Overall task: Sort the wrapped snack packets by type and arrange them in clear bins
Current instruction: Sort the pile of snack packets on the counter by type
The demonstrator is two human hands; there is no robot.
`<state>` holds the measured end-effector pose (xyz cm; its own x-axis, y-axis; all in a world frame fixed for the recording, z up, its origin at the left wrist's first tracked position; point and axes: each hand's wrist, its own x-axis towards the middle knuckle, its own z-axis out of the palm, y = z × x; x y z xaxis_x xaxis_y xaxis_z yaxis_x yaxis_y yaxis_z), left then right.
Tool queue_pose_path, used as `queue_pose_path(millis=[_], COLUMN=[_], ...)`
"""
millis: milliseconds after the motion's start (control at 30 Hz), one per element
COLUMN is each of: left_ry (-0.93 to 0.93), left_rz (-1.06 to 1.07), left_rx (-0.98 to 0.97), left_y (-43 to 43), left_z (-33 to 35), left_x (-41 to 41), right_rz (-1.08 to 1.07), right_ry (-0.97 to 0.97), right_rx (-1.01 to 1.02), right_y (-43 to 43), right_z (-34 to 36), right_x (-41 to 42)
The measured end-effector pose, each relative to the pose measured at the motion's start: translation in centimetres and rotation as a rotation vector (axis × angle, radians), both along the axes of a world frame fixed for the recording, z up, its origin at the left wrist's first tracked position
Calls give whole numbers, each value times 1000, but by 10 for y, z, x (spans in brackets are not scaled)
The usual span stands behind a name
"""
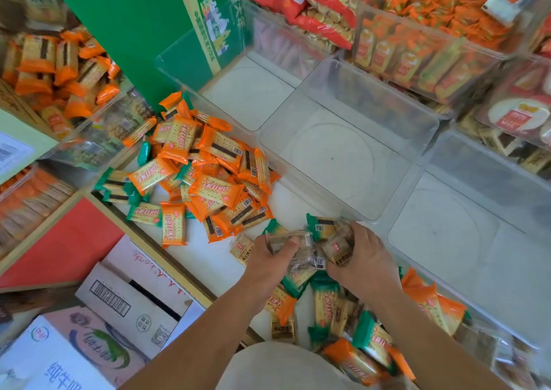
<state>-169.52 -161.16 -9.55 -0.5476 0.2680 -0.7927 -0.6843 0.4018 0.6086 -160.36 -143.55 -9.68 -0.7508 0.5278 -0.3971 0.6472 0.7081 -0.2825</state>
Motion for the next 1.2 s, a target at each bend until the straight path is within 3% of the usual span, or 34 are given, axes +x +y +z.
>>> queue_pose_path(millis=[367, 633, 800, 967, 1200], left_ry=[-267, -89, -71, -30, 90], left_rz=[144, 127, 146, 166, 197], left_rx=[184, 92, 68, 52, 122], left_y=[-3, -21, -38, -41, -48], left_z=[-18, -12, -6, 0, 10], left_x=[0, 4, 9, 15, 17], right_rz=[110, 192, 387, 523, 210], right_ry=[50, -106, -269, -241, -32], right_rx=[38, -103, -51, 33, -255], right_y=[0, 11, 7, -2, 12], right_z=[17, 13, 2, -3, 21], right_x=[-4, -21, -23, -23, -19])
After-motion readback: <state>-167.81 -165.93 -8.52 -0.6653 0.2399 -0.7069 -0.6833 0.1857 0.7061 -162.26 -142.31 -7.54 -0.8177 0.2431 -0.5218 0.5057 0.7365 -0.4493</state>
